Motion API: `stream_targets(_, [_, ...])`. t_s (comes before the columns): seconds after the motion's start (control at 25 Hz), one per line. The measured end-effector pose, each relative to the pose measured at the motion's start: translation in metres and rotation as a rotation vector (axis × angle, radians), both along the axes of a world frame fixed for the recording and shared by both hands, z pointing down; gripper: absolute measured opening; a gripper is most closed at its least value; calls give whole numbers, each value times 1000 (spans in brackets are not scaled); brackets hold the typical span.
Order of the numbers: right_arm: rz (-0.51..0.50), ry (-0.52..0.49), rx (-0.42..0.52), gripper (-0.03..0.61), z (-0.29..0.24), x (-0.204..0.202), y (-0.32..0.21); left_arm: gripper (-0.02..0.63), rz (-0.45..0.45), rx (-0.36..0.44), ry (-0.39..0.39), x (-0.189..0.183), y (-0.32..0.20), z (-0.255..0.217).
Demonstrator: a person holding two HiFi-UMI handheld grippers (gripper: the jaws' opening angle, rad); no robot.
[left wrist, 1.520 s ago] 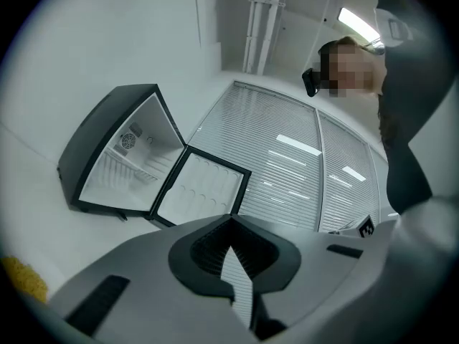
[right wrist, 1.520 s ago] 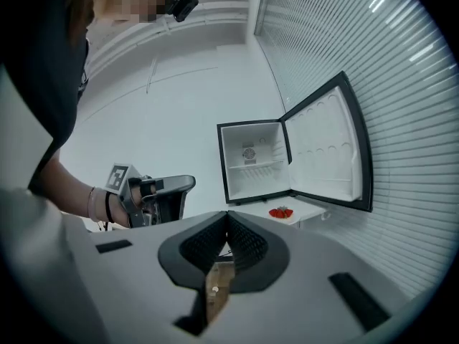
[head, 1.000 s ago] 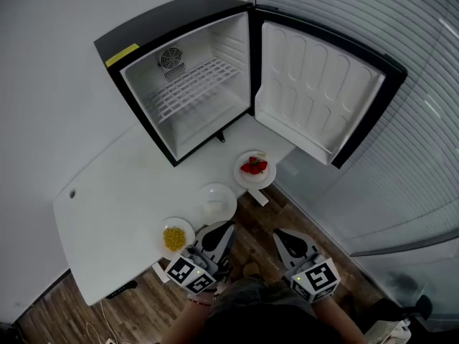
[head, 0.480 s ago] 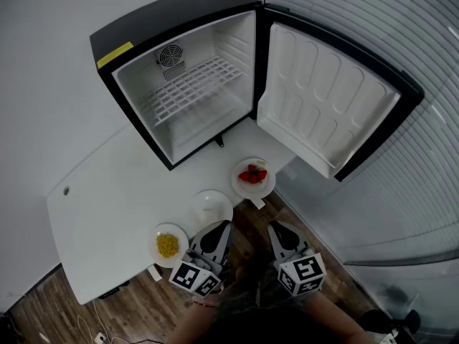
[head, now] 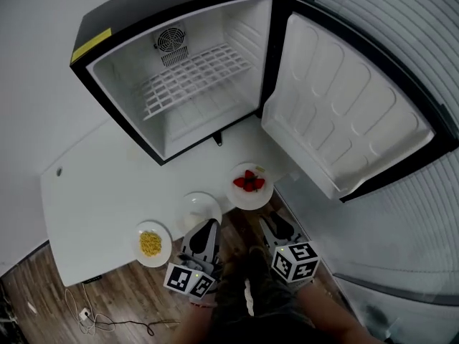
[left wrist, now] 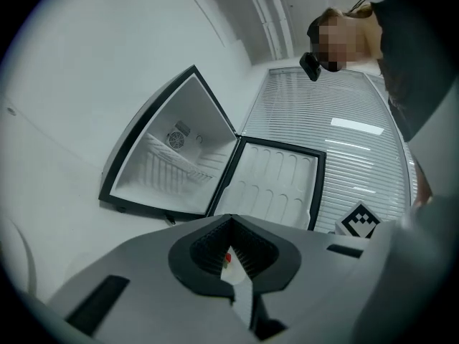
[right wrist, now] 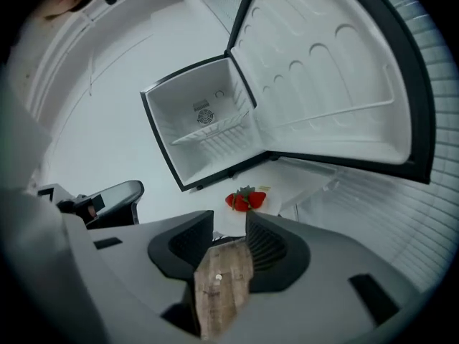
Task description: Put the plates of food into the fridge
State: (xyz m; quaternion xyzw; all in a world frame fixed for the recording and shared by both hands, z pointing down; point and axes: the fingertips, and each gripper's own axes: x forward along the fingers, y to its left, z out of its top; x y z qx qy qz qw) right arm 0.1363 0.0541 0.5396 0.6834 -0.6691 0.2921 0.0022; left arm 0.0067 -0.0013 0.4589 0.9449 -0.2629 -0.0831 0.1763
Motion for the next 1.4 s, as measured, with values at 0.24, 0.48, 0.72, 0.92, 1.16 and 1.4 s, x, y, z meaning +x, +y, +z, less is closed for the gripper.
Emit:
stream_targets(0.24, [83,-310,-56,164,38,24,-23,6,-54,-9,-30,10,-4,9])
stream_targets(0.48, [161,-632,-79,164,65,38,-45,6,-74,-31,-48,20,-5,20])
stream_targets(0.72, [148,-811,-53,163,73,37,-61,6,-77,-36,-67,31,-8,22])
stream_targets(0.92, [177,-918,-55,34,74,38,-61,6,-95,-34,-73,32,-19,20])
stream_targets(1.16, [193,-984,-93,15,69,36,-55,6,-130,-16,-67,33,-38,10])
stream_targets(1.4, [187,-1012,-85,15,40,25,-63,6,-194,35,-53,27,-60,-16])
